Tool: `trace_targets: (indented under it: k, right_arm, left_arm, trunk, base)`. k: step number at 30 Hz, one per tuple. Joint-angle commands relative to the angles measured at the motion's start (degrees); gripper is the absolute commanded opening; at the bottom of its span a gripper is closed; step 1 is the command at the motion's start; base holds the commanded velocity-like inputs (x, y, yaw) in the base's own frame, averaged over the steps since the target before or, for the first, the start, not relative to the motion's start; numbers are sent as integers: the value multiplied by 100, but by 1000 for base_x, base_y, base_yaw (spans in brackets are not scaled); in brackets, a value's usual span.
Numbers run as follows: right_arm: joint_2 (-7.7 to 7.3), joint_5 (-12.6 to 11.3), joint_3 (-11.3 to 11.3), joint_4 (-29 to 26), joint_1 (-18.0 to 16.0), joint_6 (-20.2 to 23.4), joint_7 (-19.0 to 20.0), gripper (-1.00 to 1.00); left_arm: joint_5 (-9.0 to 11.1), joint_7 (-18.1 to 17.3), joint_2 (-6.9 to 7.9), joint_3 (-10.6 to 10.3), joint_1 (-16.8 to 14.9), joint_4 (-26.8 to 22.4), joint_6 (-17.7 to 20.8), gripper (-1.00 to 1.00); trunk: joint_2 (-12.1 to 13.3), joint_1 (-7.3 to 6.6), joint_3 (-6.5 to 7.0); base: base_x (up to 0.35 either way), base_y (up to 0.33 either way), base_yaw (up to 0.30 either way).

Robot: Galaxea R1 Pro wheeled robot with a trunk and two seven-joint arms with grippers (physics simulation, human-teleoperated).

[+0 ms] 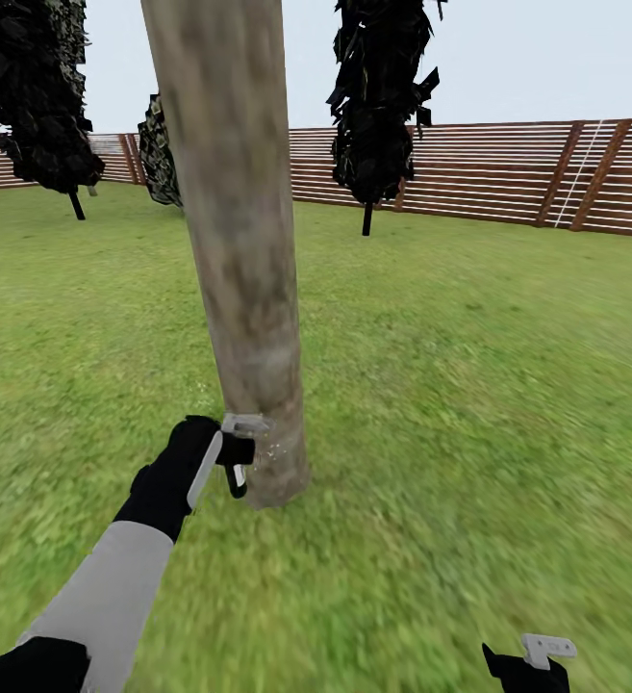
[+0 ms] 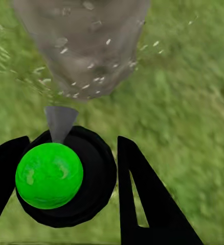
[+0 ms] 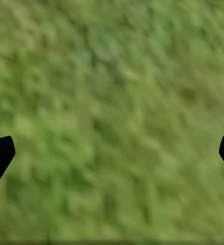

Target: In the garden, pick up the pesticide atomizer on the floor and spray pesticide onto both trees until each tree trunk is fully covered.

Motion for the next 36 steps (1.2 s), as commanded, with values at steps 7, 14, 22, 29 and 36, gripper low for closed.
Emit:
trace_targets:
  k: [7,14,22,29,36]
  right_arm:
    - [0,0,0,0,0,0,2,100]
    - [0,0,0,0,0,0,2,100]
    - [0,0,0,0,0,0,1,100]
    - [0,0,0,-8,0,0,3,100]
    - [0,0,0,0,0,0,1,100]
  left_arm:
    - [122,1,154,-31,-41,-2,15,-100]
    - [90,8,121,-28,-198,-9,27,-100]
    - [108,11,-72,-19,-374,-51,62,-100]
    - [99,17,125,12,-503,-61,67,-100]
    - [137,17,435,62,-590,-84,73,-100]
  trunk:
    - [0,0,0]
    - [0,0,0]
    - [0,0,0]
    - [0,0,0]
    - [0,0,0]
  base:
    - [0,0,0]
    - [0,0,0]
    - [0,0,0]
    - [0,0,0]
    - [0,0,0]
